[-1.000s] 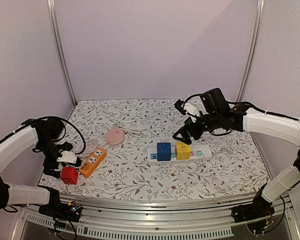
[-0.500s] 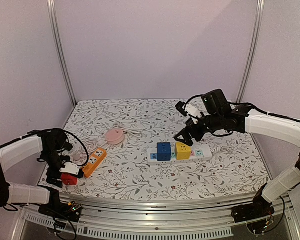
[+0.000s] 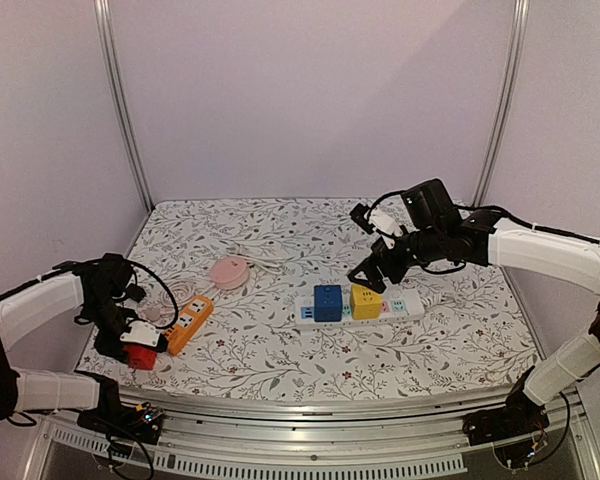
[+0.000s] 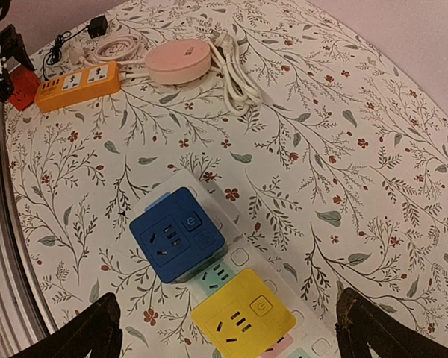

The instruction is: Insert the plug

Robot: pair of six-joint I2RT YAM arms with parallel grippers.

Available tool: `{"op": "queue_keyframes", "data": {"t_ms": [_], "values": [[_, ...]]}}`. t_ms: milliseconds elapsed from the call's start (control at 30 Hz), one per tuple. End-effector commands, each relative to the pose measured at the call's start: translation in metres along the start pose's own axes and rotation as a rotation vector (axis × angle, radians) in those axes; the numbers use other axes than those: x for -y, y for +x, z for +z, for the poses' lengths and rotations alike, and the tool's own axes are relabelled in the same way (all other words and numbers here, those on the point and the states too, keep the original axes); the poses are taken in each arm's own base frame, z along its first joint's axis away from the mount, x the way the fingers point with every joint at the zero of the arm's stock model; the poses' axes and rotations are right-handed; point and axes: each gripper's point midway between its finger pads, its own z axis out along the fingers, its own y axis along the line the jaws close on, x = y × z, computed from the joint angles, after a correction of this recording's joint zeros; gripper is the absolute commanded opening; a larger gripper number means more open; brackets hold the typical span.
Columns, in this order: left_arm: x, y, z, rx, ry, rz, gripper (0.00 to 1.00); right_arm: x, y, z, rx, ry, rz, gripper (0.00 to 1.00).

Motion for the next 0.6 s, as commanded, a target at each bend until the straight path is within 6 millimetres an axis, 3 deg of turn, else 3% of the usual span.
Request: {"op": "queue_keyframes", "data": {"t_ms": [0, 100, 200, 267, 333, 433, 567], "values": [[-0.02, -0.006, -0.023, 0.017, -0.111, -0.049, 0.0, 0.005, -0.018, -0.007, 0.032, 0.034, 0.021, 0.99], [-0.065, -0.02, -0.075, 0.068, -0.358, -0.082, 0.0, 0.015, -0.041, -0.019, 0.089, 0.091, 0.05, 0.99], [-0.109, -0.052, -0.159, 0.174, -0.75, 0.02, 0.0, 0.018, -0.071, -0.037, 0.173, 0.086, 0.107, 0.99], [-0.122, -0.077, -0.215, 0.216, -1.02, 0.172, 0.0, 0.009, -0.096, -0.051, 0.236, 0.003, 0.163, 0.99], [-0.121, -0.107, -0.246, 0.219, -1.25, 0.355, 0.0, -0.001, -0.119, -0.064, 0.289, -0.071, 0.205, 0.99], [-0.105, -0.152, -0.265, 0.188, -1.506, 0.65, 0.0, -0.017, -0.154, -0.077, 0.379, -0.158, 0.256, 0.99], [-0.086, -0.196, -0.273, 0.224, -1.667, 0.852, 0.0, -0.053, -0.178, -0.069, 0.397, -0.173, 0.276, 0.96]]}}
